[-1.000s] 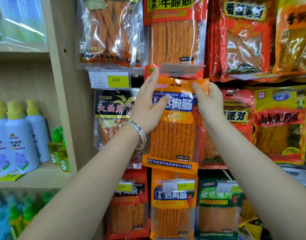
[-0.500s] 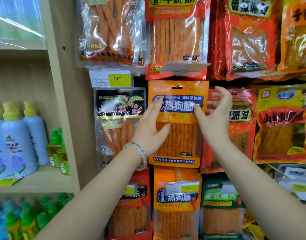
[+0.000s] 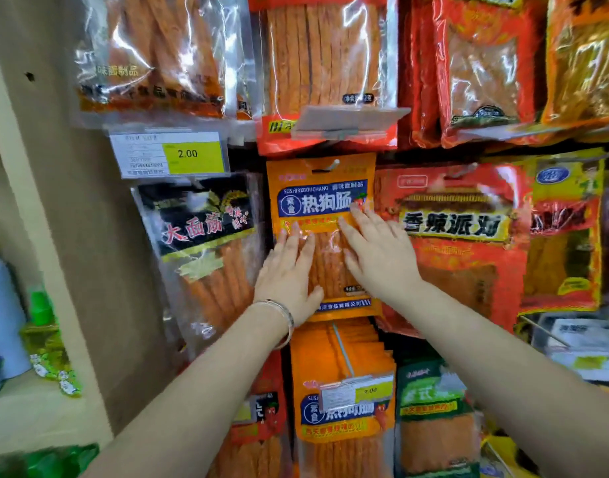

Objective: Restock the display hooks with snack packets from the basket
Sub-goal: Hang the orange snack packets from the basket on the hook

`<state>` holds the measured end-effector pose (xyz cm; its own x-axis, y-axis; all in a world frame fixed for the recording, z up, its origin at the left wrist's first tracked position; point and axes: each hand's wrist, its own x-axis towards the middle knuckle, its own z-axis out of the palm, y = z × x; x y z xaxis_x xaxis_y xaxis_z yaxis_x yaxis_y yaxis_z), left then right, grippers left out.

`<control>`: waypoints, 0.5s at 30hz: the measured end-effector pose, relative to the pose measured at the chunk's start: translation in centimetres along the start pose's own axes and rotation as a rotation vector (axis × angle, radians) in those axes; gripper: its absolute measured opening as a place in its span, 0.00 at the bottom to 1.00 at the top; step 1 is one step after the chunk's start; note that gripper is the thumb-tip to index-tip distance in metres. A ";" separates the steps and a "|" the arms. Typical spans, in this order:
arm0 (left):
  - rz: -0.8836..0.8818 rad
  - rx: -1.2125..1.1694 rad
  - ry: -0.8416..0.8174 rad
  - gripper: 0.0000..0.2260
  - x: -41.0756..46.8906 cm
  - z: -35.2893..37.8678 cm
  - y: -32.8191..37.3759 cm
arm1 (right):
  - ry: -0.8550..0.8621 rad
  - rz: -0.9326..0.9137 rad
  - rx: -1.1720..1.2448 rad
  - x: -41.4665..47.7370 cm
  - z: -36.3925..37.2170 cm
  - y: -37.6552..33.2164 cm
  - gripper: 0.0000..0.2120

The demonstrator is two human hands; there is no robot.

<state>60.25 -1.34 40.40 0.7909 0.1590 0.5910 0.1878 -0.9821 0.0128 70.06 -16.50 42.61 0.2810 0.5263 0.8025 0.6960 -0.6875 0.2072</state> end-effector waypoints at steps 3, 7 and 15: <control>-0.054 0.032 -0.074 0.39 2.3 0.4 -0.3 | -0.159 -0.008 -0.035 2.4 1.2 0.4 0.25; -0.127 0.066 -0.145 0.40 4.3 0.4 -0.5 | -0.330 -0.016 -0.132 4.8 3.0 1.0 0.29; -0.181 -0.079 -0.273 0.37 5.4 -1.0 0.4 | -0.366 0.056 0.126 4.9 1.2 0.3 0.26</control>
<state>64.01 -0.94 44.40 0.8776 0.3420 0.3359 0.3022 -0.9386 0.1661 72.42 -13.52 45.95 0.5221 0.6492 0.5531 0.7422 -0.6654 0.0805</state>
